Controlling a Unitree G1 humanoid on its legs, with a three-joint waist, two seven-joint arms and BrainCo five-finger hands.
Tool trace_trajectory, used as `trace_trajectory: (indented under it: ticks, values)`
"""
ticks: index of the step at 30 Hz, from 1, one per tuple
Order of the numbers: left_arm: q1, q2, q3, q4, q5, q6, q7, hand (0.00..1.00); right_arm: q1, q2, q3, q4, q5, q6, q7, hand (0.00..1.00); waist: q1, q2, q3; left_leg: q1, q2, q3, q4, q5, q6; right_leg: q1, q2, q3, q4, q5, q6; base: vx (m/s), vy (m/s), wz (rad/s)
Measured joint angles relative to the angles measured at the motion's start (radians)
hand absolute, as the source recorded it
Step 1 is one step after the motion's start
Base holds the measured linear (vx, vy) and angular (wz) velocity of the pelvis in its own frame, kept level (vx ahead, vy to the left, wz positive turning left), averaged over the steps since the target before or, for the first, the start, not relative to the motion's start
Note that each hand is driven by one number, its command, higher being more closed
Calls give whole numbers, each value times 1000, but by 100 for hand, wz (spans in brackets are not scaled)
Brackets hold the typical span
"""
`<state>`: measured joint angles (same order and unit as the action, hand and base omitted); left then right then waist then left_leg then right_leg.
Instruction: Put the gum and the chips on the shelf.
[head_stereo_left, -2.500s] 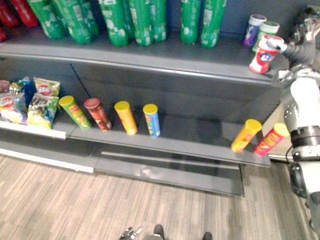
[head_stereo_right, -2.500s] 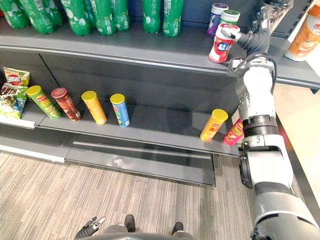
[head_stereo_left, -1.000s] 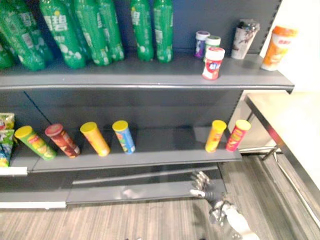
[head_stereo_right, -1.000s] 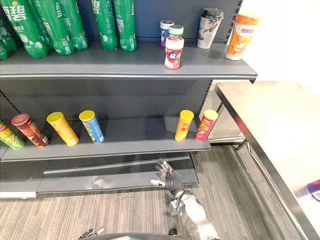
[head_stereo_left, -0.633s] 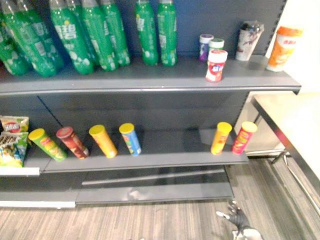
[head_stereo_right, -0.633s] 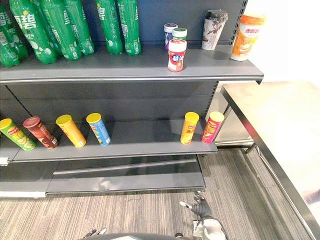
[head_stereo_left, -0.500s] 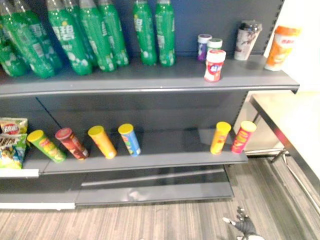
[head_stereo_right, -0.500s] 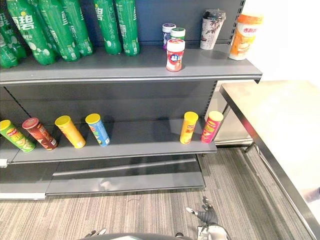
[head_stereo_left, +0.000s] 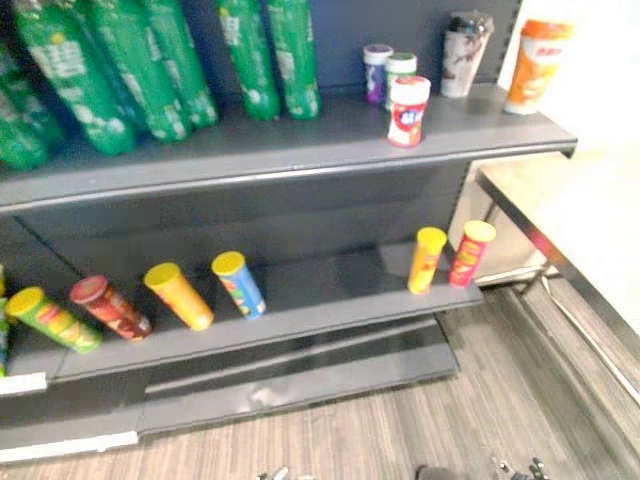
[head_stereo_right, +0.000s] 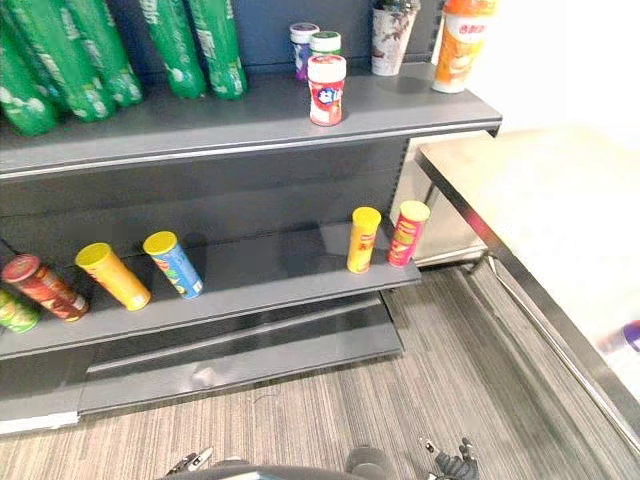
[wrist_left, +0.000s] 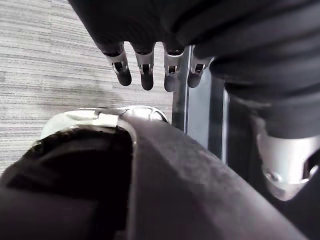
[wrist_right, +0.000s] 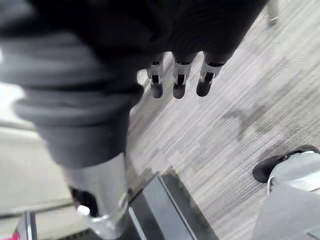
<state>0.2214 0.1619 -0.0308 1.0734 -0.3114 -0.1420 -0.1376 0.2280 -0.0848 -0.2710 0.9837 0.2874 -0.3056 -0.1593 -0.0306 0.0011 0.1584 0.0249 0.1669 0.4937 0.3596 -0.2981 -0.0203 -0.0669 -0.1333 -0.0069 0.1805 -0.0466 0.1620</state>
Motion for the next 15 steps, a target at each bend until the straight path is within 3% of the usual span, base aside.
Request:
trace_trajectory:
  ticks: [2, 3, 6, 8, 9, 10, 11, 15]
  values:
    - [1, 4, 2, -3, -1, 0, 0, 0, -1, 26, -2, -34, -2, -5, 9, 0, 4, 4, 5, 1, 20, 88, -5, -3, 9, -24, -22, -86, -17, 12, -30, -100, 170, -146]
    - [0, 5, 2, -9, -1, 1, 2, 0, -18, 42, 7, -55, -4, -6, 20, 0, 6, 6, 30, 22, 59, 176, -9, -3, 9, -53, -58, -247, 44, -13, -72, -77, 157, -174]
    - [5, 8, -1, -13, -1, 7, 16, 0, -32, 51, 24, -66, -9, -13, 40, 0, 8, 10, 46, 71, 119, 307, -20, 9, -7, -48, -106, -418, 166, -31, -101, 25, 67, -159]
    - [11, 19, -1, -13, -3, 22, 23, 0, -33, 51, 47, -64, -14, -38, 57, 0, 5, 1, 44, 100, 142, 405, -31, 25, -25, -9, -171, -518, 241, -40, -126, 107, -83, -140]
    - [15, 21, 1, -15, -4, 21, 27, 0, -31, 52, 56, -64, -13, -42, 63, 0, 7, -9, 39, 102, 141, 432, -28, 29, -32, 15, -189, -548, 234, 37, -171, 136, -155, -109]
    - [12, 21, 3, -16, -16, 22, 32, 0, -35, 49, 70, -62, -13, -47, 74, 0, 9, -16, 38, 102, 148, 449, -26, 37, -41, 23, -164, -551, 182, 36, -150, 85, -205, -105]
    - [11, 14, 8, -15, -32, 27, 45, 0, -54, 40, 97, -63, -13, -60, 81, 0, 9, 0, 41, 105, 152, 458, -54, 70, -44, 27, -132, -582, 124, 44, -154, 22, -224, -84]
    - [13, -1, 7, -9, -33, 32, 57, 0, -83, 37, 171, -64, -15, -73, 102, 0, 7, 9, 41, 151, 141, 464, -147, 136, -90, 70, -65, -591, 6, 46, -152, -30, -207, -50]
